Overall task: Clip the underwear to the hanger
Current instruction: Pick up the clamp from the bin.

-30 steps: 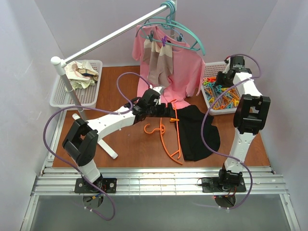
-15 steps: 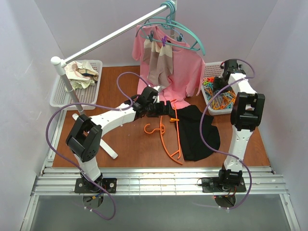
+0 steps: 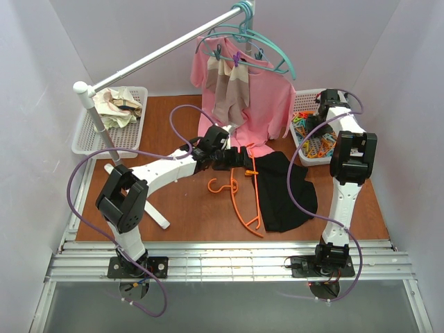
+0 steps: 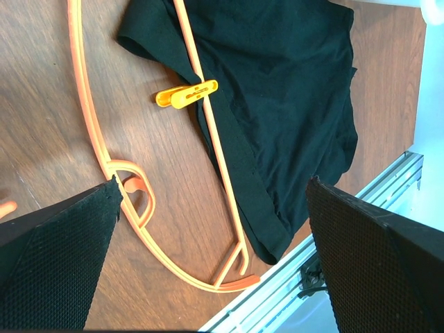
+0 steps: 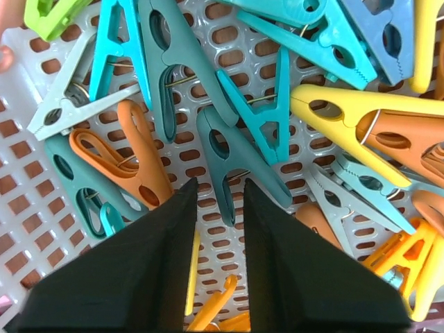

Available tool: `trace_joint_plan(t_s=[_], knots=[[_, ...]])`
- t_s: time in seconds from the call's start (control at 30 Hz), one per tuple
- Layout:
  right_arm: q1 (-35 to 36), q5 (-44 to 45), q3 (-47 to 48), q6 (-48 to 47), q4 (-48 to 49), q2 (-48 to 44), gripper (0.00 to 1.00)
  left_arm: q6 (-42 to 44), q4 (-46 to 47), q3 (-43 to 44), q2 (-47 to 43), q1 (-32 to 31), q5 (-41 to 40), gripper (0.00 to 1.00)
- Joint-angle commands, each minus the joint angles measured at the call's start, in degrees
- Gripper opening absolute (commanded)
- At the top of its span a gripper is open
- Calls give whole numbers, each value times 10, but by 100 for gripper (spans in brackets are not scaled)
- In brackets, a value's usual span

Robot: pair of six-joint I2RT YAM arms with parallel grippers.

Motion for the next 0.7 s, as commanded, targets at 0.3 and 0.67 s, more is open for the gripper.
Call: trace_joint_plan(t_s=[0.3,0.67], knots=[[2,28,25,2,-17,-12,1,7,-9,-13,-51,0,-27,93],[12,-7,-82,30,-27,-220,1,56,18,-6,-76,0,-35,92]])
